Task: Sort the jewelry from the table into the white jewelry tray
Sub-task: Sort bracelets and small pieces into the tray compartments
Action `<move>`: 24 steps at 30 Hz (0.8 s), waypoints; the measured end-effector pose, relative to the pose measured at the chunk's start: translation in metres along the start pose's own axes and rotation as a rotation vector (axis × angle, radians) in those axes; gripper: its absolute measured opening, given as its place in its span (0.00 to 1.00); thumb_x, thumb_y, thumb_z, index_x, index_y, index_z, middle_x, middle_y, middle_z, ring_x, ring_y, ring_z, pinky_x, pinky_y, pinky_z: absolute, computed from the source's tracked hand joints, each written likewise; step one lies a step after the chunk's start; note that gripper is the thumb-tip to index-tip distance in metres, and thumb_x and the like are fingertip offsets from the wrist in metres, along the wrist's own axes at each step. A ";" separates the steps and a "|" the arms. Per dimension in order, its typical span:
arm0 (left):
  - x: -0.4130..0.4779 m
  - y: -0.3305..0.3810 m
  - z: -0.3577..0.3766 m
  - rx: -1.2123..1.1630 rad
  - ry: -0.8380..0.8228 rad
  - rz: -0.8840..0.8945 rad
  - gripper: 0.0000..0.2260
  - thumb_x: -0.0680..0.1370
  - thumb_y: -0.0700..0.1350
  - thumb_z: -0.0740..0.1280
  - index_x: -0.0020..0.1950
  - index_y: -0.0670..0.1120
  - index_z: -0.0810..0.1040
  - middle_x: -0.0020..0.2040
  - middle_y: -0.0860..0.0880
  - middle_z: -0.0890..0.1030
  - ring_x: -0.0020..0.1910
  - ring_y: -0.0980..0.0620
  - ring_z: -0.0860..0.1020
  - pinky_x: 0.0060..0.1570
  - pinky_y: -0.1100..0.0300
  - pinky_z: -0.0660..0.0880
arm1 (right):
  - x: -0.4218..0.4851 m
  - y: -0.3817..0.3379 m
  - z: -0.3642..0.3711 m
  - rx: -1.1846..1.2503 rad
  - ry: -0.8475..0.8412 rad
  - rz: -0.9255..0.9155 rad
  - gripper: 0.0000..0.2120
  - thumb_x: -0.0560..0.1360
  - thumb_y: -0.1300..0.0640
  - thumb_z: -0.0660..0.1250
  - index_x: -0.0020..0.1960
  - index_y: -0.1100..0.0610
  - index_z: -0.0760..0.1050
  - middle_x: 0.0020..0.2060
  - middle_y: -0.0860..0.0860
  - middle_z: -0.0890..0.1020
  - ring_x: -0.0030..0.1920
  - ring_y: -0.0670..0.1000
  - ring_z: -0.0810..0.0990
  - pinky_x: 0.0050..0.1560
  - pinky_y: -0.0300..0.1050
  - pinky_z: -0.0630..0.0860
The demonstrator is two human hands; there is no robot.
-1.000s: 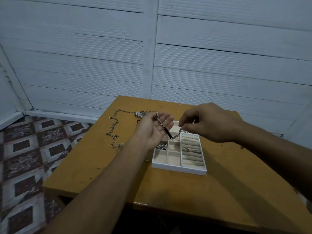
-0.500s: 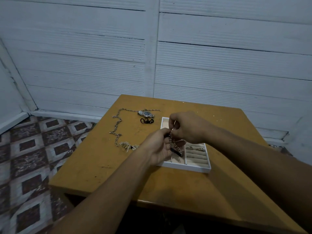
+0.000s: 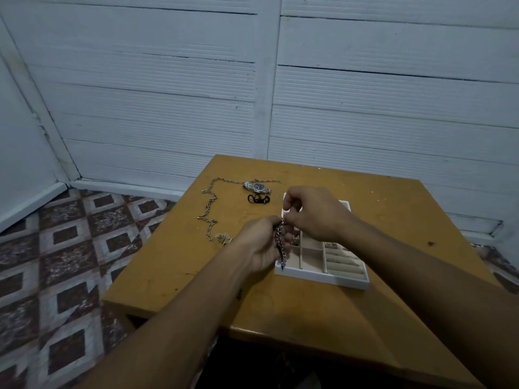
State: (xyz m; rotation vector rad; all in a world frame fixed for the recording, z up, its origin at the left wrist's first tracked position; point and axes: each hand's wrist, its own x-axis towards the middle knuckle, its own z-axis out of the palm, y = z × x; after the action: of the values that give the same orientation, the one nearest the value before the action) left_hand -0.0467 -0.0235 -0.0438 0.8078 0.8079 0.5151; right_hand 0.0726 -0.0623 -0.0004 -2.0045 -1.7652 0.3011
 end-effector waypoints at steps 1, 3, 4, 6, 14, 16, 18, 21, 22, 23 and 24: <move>0.002 0.000 0.002 -0.014 -0.002 -0.005 0.14 0.83 0.42 0.53 0.41 0.42 0.72 0.30 0.47 0.71 0.26 0.54 0.70 0.30 0.62 0.67 | -0.001 0.002 -0.002 0.007 0.009 0.016 0.04 0.72 0.60 0.67 0.45 0.52 0.77 0.42 0.50 0.81 0.41 0.51 0.78 0.36 0.40 0.71; 0.005 -0.001 0.005 -0.039 0.005 -0.014 0.14 0.82 0.43 0.55 0.40 0.42 0.74 0.29 0.47 0.73 0.26 0.54 0.72 0.30 0.62 0.72 | -0.004 0.008 -0.005 0.020 0.016 0.043 0.04 0.73 0.59 0.67 0.47 0.53 0.78 0.42 0.50 0.81 0.41 0.49 0.77 0.33 0.37 0.68; 0.006 -0.002 0.006 -0.057 0.009 -0.014 0.13 0.81 0.42 0.56 0.41 0.42 0.75 0.29 0.47 0.74 0.27 0.53 0.74 0.32 0.60 0.74 | -0.006 0.011 -0.006 0.026 0.019 0.051 0.04 0.73 0.59 0.67 0.47 0.53 0.78 0.42 0.49 0.81 0.41 0.49 0.77 0.34 0.38 0.68; 0.006 -0.004 0.007 -0.104 0.013 -0.014 0.11 0.81 0.43 0.57 0.44 0.41 0.75 0.29 0.47 0.77 0.30 0.51 0.77 0.38 0.58 0.76 | -0.010 0.017 -0.005 0.028 0.031 0.063 0.04 0.73 0.59 0.67 0.47 0.52 0.77 0.42 0.48 0.82 0.42 0.49 0.77 0.38 0.41 0.70; 0.007 -0.003 0.002 -0.095 0.043 0.024 0.17 0.82 0.51 0.56 0.53 0.39 0.75 0.43 0.41 0.83 0.41 0.45 0.83 0.48 0.51 0.79 | -0.022 0.036 0.004 0.111 0.044 0.118 0.05 0.73 0.59 0.68 0.45 0.50 0.76 0.42 0.45 0.81 0.44 0.47 0.79 0.44 0.40 0.71; 0.006 -0.002 0.003 -0.065 0.049 0.033 0.18 0.82 0.52 0.55 0.55 0.38 0.76 0.47 0.40 0.83 0.43 0.44 0.82 0.52 0.50 0.77 | -0.023 0.038 0.005 0.116 0.051 0.116 0.05 0.72 0.59 0.69 0.46 0.50 0.76 0.44 0.45 0.81 0.46 0.47 0.79 0.45 0.40 0.71; 0.005 -0.001 0.003 -0.044 0.059 0.036 0.19 0.82 0.52 0.56 0.56 0.38 0.76 0.50 0.40 0.83 0.44 0.44 0.82 0.51 0.51 0.77 | -0.023 0.040 0.005 0.124 0.057 0.120 0.05 0.73 0.58 0.69 0.47 0.50 0.77 0.45 0.46 0.81 0.46 0.47 0.79 0.45 0.39 0.71; 0.005 -0.001 0.003 -0.013 0.073 0.042 0.19 0.82 0.52 0.56 0.57 0.37 0.76 0.52 0.39 0.83 0.47 0.43 0.82 0.48 0.52 0.77 | -0.025 0.043 0.004 0.117 0.055 0.124 0.05 0.73 0.58 0.68 0.47 0.50 0.76 0.46 0.45 0.81 0.46 0.47 0.79 0.45 0.39 0.71; 0.005 -0.001 0.003 0.007 0.074 0.045 0.19 0.82 0.52 0.56 0.57 0.38 0.77 0.52 0.40 0.84 0.49 0.44 0.82 0.51 0.51 0.77 | -0.025 0.043 0.004 0.114 0.054 0.126 0.05 0.73 0.58 0.69 0.47 0.50 0.76 0.46 0.45 0.81 0.46 0.46 0.80 0.45 0.39 0.71; 0.005 -0.001 0.002 0.025 0.073 0.048 0.19 0.82 0.53 0.55 0.56 0.39 0.77 0.51 0.41 0.84 0.50 0.44 0.82 0.55 0.49 0.75 | -0.025 0.044 0.004 0.110 0.054 0.128 0.05 0.73 0.57 0.69 0.47 0.50 0.77 0.46 0.45 0.81 0.46 0.46 0.80 0.45 0.39 0.72; 0.004 -0.001 0.002 0.037 0.072 0.052 0.19 0.82 0.53 0.55 0.55 0.39 0.77 0.51 0.41 0.84 0.51 0.44 0.82 0.60 0.48 0.74 | -0.026 0.044 0.004 0.107 0.053 0.129 0.05 0.73 0.57 0.69 0.48 0.50 0.77 0.46 0.45 0.81 0.46 0.46 0.80 0.44 0.39 0.71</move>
State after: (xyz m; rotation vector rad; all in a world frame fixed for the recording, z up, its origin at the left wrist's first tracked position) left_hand -0.0425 -0.0220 -0.0457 0.8497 0.8666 0.5792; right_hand 0.1059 -0.0902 -0.0274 -2.0345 -1.5574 0.3720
